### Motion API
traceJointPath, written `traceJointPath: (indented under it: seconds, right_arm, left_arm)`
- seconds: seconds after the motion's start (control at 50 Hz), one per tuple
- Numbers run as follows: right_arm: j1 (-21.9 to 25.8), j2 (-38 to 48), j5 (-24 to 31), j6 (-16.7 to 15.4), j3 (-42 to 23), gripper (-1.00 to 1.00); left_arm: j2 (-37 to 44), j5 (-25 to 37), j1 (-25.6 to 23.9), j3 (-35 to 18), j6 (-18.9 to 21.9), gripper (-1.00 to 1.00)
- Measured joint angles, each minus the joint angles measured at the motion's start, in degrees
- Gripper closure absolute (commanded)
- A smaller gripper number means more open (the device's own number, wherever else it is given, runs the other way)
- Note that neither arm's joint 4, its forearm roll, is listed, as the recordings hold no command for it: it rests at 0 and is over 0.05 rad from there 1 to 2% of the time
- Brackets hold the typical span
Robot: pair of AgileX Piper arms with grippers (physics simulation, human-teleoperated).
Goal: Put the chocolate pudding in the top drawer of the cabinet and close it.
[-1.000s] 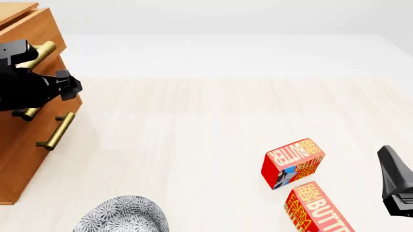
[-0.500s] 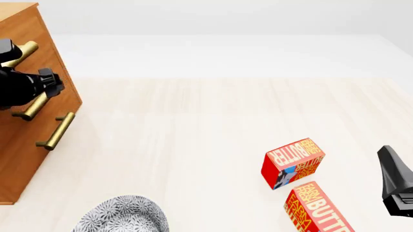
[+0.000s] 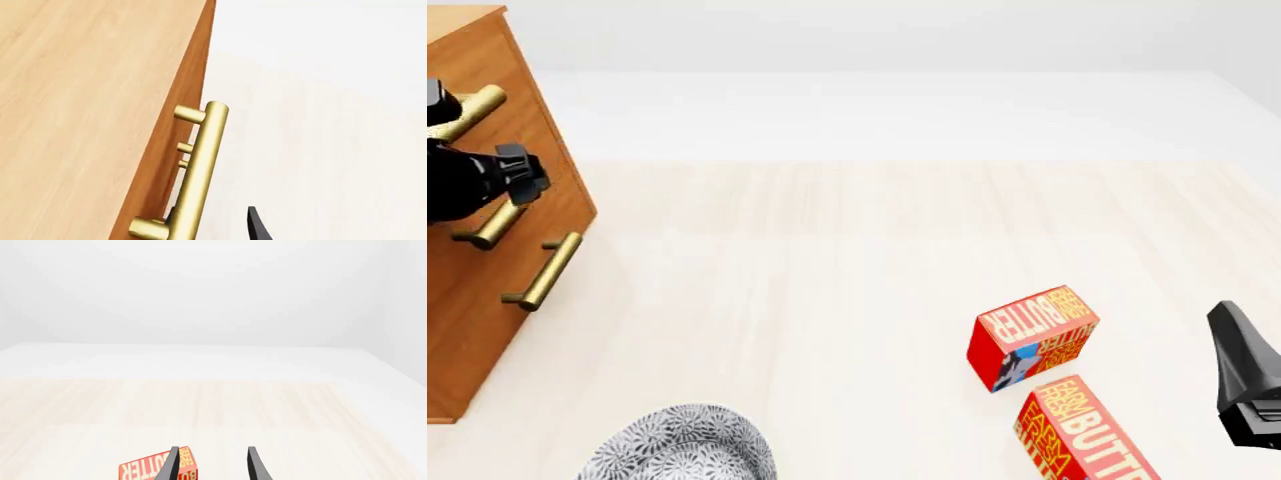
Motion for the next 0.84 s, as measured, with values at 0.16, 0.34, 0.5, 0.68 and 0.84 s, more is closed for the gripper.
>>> traceJointPath:
  seconds: [0.16, 0.34, 0.5, 0.68, 0.84]
  right_arm:
    - [0.0, 0.0, 0.0, 0.0, 0.0, -1.0]
    - [0.0, 0.0, 0.0, 0.0, 0.0, -1.0]
    - [0.0, 0.0, 0.0, 0.0, 0.0, -1.0]
    - [0.0, 0.0, 0.0, 0.0, 0.0, -1.0]
    - [0.0, 0.0, 0.0, 0.0, 0.0, -1.0]
  left_arm:
    - [-6.6, 5.3, 1.8, -0.9, 0.0, -1.0]
    - [-13.4, 11.1, 3.0, -3.1, 1.1, -1.0]
    - [-19.9, 15.9, 2.7, -8.2, 1.8, -1.0]
    - [-26.4, 22.9, 1.2, -14.8, 3.3, -1.0]
    - [-30.6, 28.9, -0.8, -21.1, 4.6, -1.0]
